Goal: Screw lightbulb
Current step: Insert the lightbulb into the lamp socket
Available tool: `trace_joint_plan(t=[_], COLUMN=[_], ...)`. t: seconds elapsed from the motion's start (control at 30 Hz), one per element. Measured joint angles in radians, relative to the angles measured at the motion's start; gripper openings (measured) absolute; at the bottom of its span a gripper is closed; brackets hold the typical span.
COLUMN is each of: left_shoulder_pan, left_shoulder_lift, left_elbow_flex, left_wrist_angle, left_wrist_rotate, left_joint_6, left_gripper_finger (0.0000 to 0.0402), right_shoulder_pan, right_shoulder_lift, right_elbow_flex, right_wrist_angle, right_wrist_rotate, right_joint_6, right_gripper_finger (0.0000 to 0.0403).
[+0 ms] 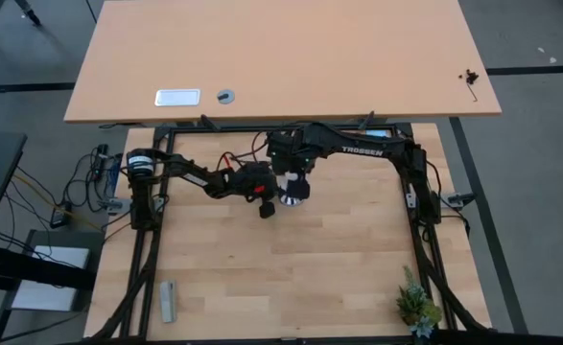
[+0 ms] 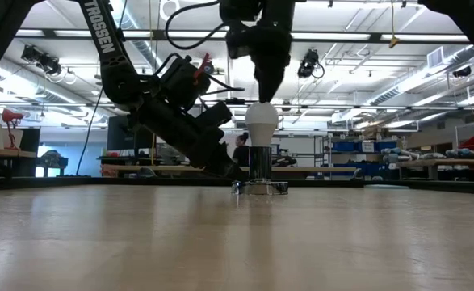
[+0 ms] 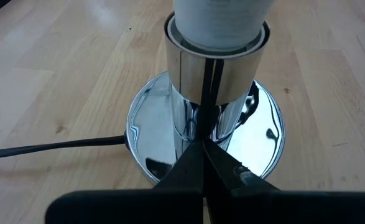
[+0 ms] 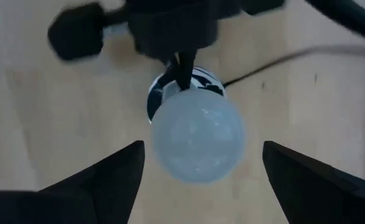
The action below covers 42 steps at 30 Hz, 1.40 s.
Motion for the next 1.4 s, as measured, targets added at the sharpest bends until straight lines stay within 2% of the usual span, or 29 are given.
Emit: trace_joint_plan(t=[0.13, 0.33, 0.43, 0.6, 0.77, 0.83, 1.07, 1.2, 1.4], left_shoulder_pan=[0.000, 0.000, 0.000, 0.000, 0.000, 0.000, 0.000, 0.000, 0.000], left_shoulder_lift=[0.000, 0.000, 0.000, 0.000, 0.000, 0.000, 0.000, 0.000, 0.000], left_elbow_flex=[0.000, 0.000, 0.000, 0.000, 0.000, 0.000, 0.000, 0.000, 0.000], left_wrist_angle=[0.000, 0.000, 0.000, 0.000, 0.000, 0.000, -0.001, -0.002, -0.002], left_wrist_rotate=[0.000, 0.000, 0.000, 0.000, 0.000, 0.000, 0.001, 0.000, 0.001], left_joint_6=[0.000, 0.000, 0.000, 0.000, 0.000, 0.000, 0.000, 0.000, 0.000], left_gripper_finger=[0.0000, 0.0000, 0.0000, 0.0000, 0.0000, 0.0000, 0.0000, 0.0000, 0.0000], right_shoulder_pan=[0.000, 0.000, 0.000, 0.000, -0.001, 0.002, 0.011, 0.012, 0.013], right_shoulder_lift=[0.000, -0.002, -0.006, -0.009, -0.009, -0.009, 0.003, 0.001, 0.000], right_elbow_flex=[-0.028, -0.081, -0.101, -0.112, -0.113, -0.113, -0.065, 0.006, 0.031], right_wrist_angle=[0.033, 0.103, 0.115, 0.120, 0.095, 0.091, 0.045, 0.024, 0.018], right_wrist_rotate=[0.001, 0.001, 0.007, 0.015, 0.028, 0.027, -0.015, -0.015, -0.005], right_joint_6=[-0.207, -0.229, -0.190, 0.023, 0.536, 0.589, 0.467, 0.340, -0.063], right_gripper_finger=[0.0326, 0.0309, 0.0295, 0.0271, 0.0269, 0.0277, 0.0320, 0.0337, 0.0344])
